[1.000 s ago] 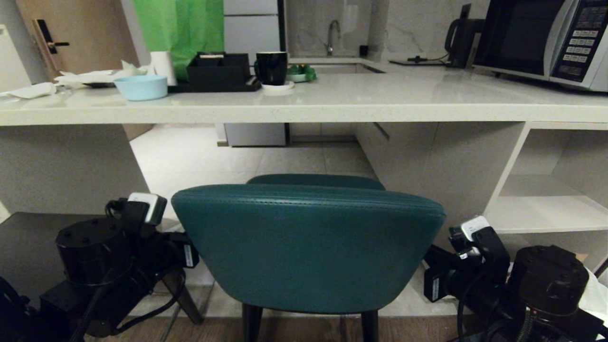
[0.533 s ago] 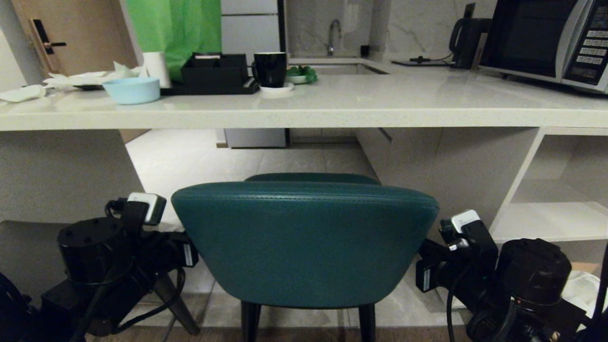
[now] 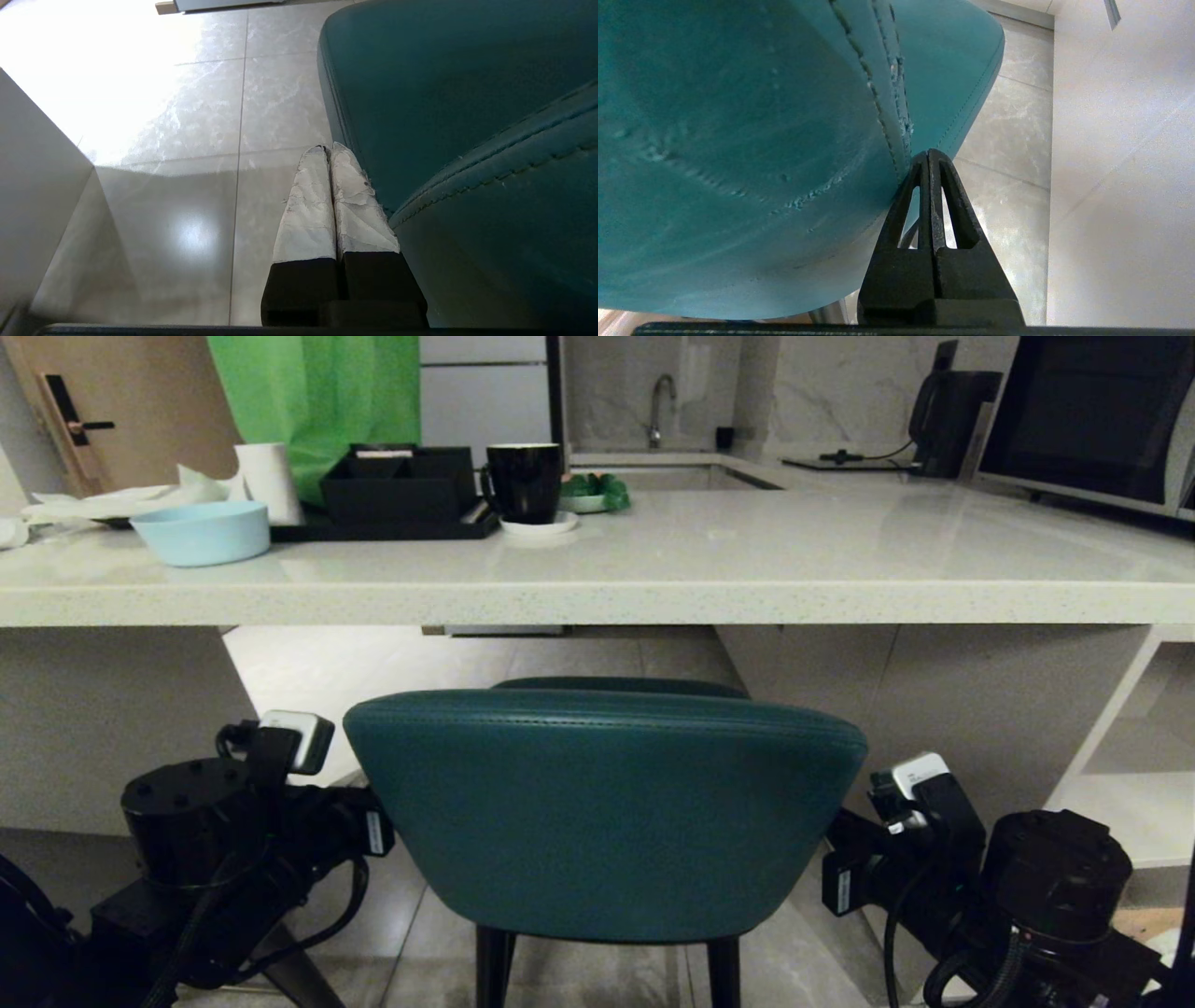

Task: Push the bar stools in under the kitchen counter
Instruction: Push the blue chair back under the dining table

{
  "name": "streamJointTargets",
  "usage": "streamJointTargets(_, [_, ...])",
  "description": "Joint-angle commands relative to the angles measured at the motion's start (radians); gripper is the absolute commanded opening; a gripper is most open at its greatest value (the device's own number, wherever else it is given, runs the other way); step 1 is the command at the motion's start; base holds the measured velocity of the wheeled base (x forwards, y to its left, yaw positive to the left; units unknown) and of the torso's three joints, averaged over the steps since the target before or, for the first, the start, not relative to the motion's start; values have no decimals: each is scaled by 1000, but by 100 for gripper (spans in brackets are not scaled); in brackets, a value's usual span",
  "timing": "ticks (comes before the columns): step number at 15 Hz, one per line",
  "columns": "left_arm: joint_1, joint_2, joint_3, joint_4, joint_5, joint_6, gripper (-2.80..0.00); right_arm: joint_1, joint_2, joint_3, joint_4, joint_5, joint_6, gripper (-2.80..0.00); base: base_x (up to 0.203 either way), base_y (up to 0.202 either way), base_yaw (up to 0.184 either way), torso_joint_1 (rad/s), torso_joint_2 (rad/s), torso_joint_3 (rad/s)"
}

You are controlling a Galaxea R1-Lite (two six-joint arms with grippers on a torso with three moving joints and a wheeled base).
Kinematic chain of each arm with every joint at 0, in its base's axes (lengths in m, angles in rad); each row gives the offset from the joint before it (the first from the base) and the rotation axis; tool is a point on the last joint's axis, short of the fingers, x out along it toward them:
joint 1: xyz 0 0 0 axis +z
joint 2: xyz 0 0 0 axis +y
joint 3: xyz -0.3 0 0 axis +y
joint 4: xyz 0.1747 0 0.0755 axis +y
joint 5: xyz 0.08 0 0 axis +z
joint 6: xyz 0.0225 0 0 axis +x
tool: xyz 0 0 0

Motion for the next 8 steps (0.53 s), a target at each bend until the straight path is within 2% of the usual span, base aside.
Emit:
streamJointTargets(1, [-2, 12, 2, -5, 0, 0, -280, 31, -3, 2, -7, 0, -1, -280, 189, 0, 2, 7, 2, 2])
streamJointTargets(5, [-14, -15, 27, -6, 5, -3, -280, 29, -7, -1, -7, -3, 4, -280, 182, 0, 2, 2, 4, 4])
streamJointTargets(8, [-12, -62, 42, -6, 5, -7, -280, 29, -17, -4, -7, -34, 21, -280, 31, 0, 0, 5, 4, -1])
